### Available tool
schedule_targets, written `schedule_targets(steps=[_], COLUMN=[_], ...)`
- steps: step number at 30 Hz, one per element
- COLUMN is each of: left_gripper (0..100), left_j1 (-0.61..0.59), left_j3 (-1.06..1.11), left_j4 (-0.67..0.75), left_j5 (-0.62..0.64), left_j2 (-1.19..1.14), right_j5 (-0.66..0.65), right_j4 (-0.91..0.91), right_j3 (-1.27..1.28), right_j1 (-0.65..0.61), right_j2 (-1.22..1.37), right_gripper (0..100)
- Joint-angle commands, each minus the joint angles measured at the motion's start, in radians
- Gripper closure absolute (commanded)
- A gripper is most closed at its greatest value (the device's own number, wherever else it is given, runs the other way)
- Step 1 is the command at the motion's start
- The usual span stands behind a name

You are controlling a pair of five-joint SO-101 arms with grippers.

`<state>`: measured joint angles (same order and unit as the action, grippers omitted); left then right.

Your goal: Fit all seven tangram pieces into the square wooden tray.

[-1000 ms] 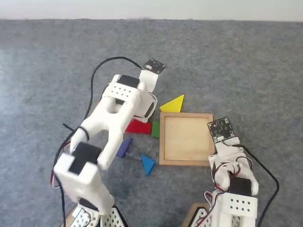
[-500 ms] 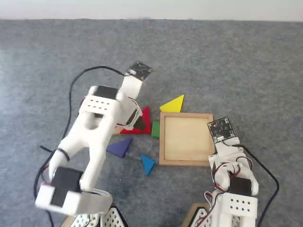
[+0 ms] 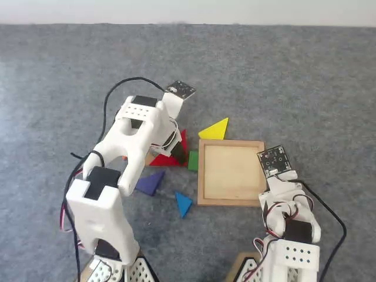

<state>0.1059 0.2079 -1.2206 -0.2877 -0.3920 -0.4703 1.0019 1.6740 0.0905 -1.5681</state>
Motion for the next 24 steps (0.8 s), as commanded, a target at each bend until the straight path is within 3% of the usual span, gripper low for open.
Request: schedule_targets(steps=[1, 9, 14, 24], left_gripper=[79, 90, 91, 93], left_j1=[0.005, 0.068, 0.064, 0.176], left_j3=[-0.008, 0.030, 0.036, 0.222], left_j4=[-0.021, -0.041, -0.051, -0.072], left_j5=[-0.006, -0.011, -0.006, 0.005], left_j2=[-0.014, -0.005, 0.041, 0.351], right_j5=[0.003, 0.003, 0.003, 0.003], right_j4=[-0.019, -0.019, -0.019, -0.019], right_j3=[0.017, 0.017, 0.017, 0.017], right_j1=[0.001, 0.001, 0.001, 0.001], right_j2=[-0.010, -0.010, -0.010, -0.010], right_gripper=[95.9, 95.9, 95.9, 95.9])
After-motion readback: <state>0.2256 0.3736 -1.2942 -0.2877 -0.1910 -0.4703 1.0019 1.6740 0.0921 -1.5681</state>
